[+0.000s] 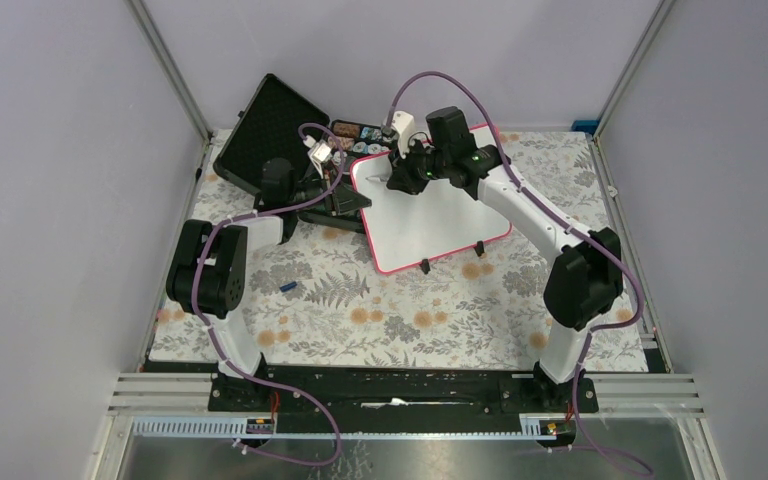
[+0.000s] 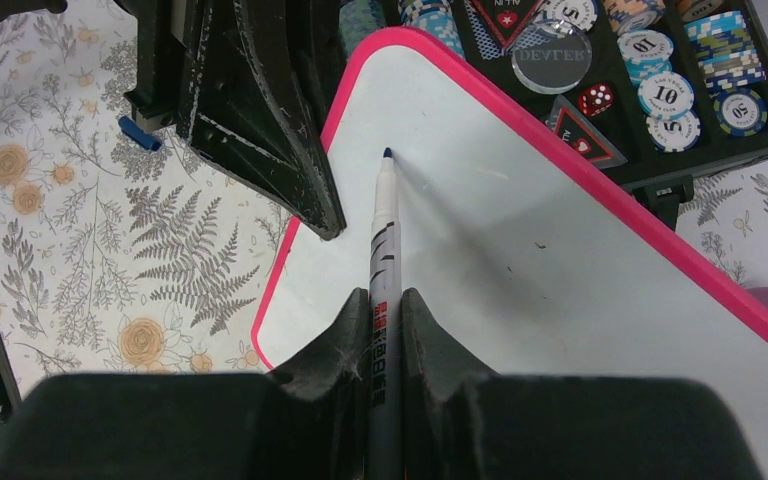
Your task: Write a sentence on the whiteboard
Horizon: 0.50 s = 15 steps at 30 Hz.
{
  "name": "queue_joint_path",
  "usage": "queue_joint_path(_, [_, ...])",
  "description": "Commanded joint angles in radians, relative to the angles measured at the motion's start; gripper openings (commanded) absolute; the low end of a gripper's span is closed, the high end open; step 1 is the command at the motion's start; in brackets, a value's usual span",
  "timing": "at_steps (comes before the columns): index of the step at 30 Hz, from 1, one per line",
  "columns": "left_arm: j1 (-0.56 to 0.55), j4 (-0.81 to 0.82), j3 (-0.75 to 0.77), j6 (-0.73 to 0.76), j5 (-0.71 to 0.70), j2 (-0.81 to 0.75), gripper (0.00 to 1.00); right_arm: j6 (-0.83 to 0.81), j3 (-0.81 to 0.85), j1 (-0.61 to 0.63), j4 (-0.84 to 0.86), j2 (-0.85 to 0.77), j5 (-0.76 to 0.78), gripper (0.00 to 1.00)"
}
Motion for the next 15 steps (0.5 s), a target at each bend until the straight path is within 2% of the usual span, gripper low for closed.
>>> queue_joint_path(1, [-0.02, -0.015, 0.016, 0.094, 0.03, -0.004, 0.0, -0.018, 0.044, 0.011, 0.012, 0.016, 0.028, 0.0])
queue_joint_path(15, [-0.02, -0.033, 0.023, 0.105, 0.031, -0.003, 0.0, -0.029, 0.062, -0.061, -0.015, -0.003, 0.043, 0.0])
